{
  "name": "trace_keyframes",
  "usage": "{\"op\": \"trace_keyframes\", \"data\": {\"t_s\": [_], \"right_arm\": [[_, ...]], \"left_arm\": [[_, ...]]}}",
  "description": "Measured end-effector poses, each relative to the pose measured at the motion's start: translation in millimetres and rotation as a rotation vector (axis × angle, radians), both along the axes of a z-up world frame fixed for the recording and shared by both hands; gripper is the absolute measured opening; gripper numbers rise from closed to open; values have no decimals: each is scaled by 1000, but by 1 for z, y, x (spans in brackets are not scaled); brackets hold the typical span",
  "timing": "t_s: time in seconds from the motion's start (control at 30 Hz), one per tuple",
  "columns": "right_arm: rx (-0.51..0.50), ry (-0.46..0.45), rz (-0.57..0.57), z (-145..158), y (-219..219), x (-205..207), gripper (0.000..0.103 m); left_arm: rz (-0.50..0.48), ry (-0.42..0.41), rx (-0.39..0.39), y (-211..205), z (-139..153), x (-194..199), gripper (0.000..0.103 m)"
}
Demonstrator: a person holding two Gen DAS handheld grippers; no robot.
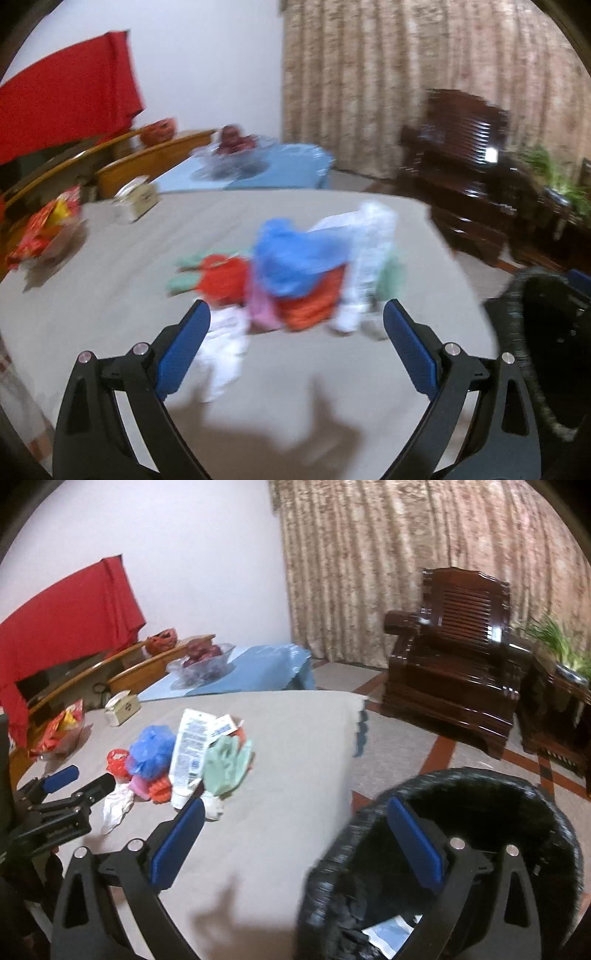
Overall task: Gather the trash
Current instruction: 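Release tissue into bin with right gripper while left gripper drops paper cup in, then grasp white tissue with left gripper while right gripper grasps blue plastic bag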
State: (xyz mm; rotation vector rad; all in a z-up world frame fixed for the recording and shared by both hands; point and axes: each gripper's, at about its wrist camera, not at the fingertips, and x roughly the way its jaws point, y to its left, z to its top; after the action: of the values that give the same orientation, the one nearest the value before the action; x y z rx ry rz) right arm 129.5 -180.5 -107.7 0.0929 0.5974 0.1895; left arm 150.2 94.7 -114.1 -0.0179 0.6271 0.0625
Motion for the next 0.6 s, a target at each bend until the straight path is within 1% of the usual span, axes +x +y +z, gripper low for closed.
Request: {"op": "trace_keyframes", "data": {"t_s": [0.07,0.1,0.13,0.17,0.2,0.3,0.47,0.5,0.57,0.6], "right_arm": [[-6,10,20,-5,15,9,97],[-8,15,32,-8,21,13,97],[-9,18,39,-10,26,15,97],[-11,22,49,-12,32,19,97],[-13,26,57,-14,38,22,97],[-25,37,77,-20,51,30,96],[-27,62,110,-30,68,42,94],[-28,67,117,-32,72,44,93],[-31,72,128,-34,75,47,92],[-33,74,132,-35,77,48,91]], "left_arm": [[51,28,2,19,-11,6,91],[69,40,1,26,-15,6,88],[87,53,-2,32,-20,8,82],[104,78,-9,40,-28,12,80],[115,100,-20,45,-33,17,79],[137,132,-43,57,-47,26,79],[141,183,-61,64,-64,39,78],[138,194,-63,66,-68,43,75],[130,227,-73,66,-76,47,66],[125,242,-78,64,-81,46,58]]}}
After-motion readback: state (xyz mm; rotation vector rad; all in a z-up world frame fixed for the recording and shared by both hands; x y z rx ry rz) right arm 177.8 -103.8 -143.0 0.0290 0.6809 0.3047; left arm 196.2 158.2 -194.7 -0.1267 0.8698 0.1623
